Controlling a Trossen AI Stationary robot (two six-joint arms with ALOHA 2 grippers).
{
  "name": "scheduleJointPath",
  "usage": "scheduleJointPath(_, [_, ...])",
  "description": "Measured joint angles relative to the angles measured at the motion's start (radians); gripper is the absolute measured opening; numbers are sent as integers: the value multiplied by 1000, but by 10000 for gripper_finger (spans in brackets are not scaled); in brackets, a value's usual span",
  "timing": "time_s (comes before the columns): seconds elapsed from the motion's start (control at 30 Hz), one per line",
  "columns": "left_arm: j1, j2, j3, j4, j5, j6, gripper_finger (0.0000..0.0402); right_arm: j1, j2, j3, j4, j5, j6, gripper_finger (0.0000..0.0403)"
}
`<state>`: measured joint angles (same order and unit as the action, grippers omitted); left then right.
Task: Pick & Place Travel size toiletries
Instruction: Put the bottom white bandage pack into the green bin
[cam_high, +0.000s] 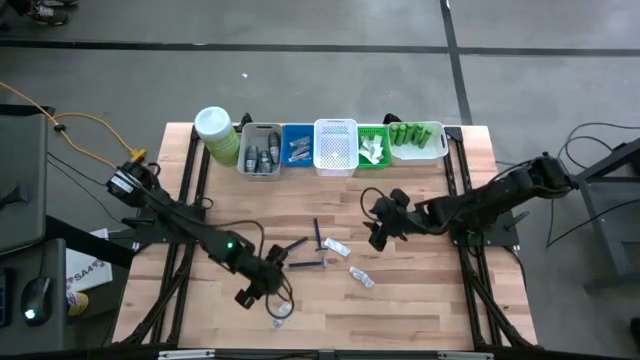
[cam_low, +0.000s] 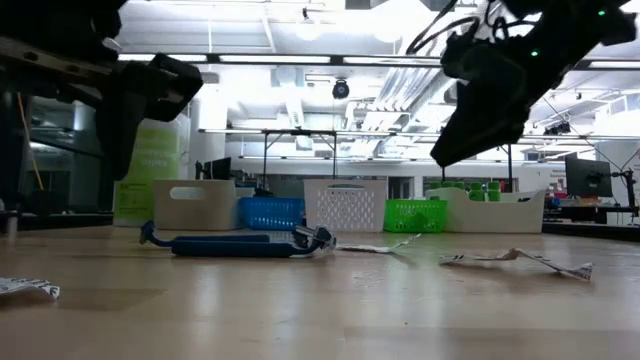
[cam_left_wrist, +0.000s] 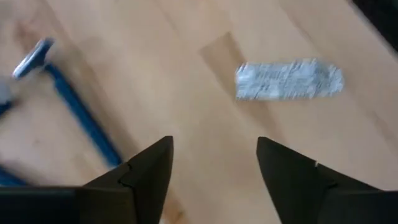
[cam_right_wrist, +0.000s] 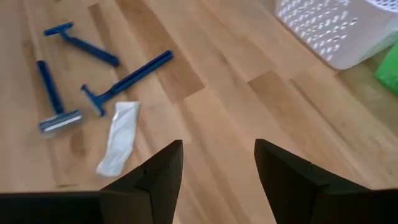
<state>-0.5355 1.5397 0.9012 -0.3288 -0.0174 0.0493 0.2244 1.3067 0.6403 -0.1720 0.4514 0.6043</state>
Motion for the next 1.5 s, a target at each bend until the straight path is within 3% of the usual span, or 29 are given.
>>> scheduleJointPath(0.17, [-47,39,0,110,1,-31,278,60,0,0,-10,48,43,193])
scheduleJointPath(0.3, [-97,65,1,190,5,-30,293,88,0,0,-10,62,50,193])
scheduleJointPath(0.57, [-160,167,2,337,-59,-30,284,112,0,0,-9,78,51,193])
scheduleJointPath(1.5, [-172,320,6,405,-68,-159,235,111,0,0,-11,71,47,193])
